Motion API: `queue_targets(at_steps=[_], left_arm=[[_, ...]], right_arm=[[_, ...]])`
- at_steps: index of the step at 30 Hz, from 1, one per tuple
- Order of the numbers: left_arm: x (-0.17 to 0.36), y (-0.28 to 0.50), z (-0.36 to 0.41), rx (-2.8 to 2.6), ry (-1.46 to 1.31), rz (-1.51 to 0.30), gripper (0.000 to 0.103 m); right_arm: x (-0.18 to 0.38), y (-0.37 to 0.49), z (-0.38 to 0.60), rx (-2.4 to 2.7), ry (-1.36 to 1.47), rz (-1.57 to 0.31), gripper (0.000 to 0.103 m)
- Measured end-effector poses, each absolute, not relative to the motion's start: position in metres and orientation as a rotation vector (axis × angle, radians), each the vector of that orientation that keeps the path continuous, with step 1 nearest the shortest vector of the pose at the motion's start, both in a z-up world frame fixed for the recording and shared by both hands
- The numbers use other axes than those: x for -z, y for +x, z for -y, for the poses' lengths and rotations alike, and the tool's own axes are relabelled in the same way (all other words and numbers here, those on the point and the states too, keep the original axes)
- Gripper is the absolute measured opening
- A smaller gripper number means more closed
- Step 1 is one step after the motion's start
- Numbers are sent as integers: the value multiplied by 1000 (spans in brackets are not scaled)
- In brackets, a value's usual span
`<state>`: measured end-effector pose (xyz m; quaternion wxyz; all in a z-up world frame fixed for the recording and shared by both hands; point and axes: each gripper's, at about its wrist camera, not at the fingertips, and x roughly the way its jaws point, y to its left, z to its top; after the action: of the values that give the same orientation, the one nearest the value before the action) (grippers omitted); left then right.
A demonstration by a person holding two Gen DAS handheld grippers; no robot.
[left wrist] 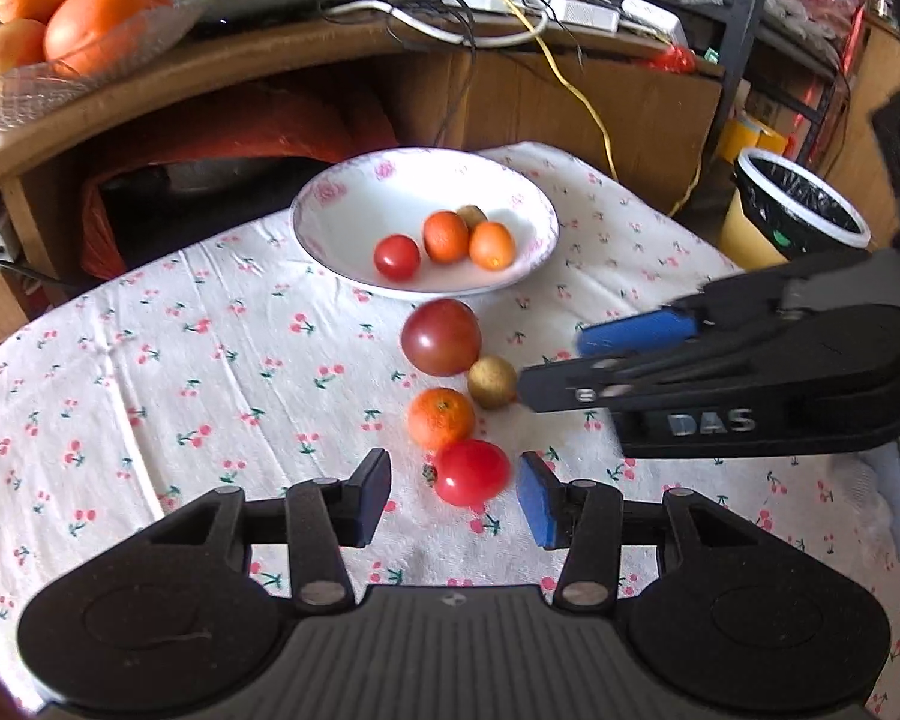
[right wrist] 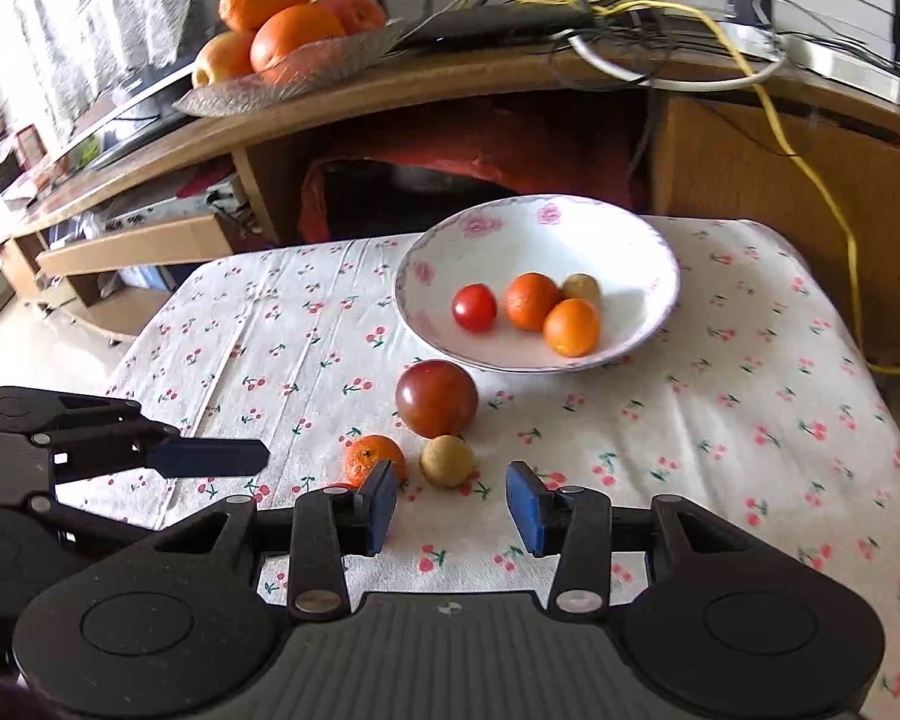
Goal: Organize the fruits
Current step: 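Move the left gripper to the red tomato while the right moves to the brown round fruit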
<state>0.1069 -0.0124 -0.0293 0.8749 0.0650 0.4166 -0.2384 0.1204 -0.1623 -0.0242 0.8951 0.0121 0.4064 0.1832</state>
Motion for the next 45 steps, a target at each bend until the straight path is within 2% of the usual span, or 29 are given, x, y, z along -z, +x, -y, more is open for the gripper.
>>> queue_targets(at_steps=[18,20,22,33,41,44,45], left_arm=[[49,110,22,524,148,-911,55],[49,111,23,526,150,-908,55],[50,111,24,526,155,-903,55],[55,119,27,524,154,-876,54],[57,119,33,518,187,-859,54],[56,116,30,521,188,-850,43],[55,115,29,523,186,-847,43]], right_arm=[[55,147,156,-416,-34,-876,36],[56,148,156,-422,-29,-881,32],[54,149,155,-444,-23,-892,19],[40,144,166,-411,-44,-917,19],[49,135,169,-407,-88,-939,20],[48,134,171,-412,-89,-937,20],[48,134,172,-414,-90,-937,20]])
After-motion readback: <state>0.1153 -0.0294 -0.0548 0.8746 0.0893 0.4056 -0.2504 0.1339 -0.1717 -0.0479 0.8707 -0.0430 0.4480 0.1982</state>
